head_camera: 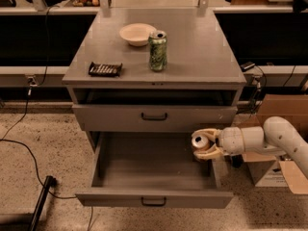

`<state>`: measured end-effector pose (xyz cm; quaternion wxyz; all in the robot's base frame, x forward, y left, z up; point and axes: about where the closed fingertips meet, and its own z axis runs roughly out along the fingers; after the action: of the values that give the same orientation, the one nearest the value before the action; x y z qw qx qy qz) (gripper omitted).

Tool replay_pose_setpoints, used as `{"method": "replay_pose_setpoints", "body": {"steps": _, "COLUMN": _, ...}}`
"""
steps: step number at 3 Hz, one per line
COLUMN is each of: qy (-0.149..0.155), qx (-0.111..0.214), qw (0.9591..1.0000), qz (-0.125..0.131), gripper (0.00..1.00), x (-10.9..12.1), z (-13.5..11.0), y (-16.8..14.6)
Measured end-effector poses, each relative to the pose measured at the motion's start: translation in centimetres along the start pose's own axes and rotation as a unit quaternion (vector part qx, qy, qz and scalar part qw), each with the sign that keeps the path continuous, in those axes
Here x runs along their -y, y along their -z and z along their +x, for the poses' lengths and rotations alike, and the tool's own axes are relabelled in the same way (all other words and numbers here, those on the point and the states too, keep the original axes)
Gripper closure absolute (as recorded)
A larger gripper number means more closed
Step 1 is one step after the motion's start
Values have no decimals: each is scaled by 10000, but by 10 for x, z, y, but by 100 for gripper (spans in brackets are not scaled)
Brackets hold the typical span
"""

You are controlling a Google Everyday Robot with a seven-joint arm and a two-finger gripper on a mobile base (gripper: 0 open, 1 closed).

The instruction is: Place orange can into middle drawer

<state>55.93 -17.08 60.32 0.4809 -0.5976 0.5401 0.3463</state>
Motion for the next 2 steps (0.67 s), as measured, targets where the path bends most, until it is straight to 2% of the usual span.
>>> {"method": "replay_pose_setpoints", "body": {"steps": 1, "qy": -1, "qx": 0, "qw": 10000, "qz": 0, "gripper": 100, "x": 0, "z": 0, "y": 0}}
{"method": "replay_pose_setpoints", "body": {"steps": 2, "qy": -223, "qx": 8, "qw": 9997, "qz": 34, "gripper": 100, "x": -12, "z": 21, "y": -26}}
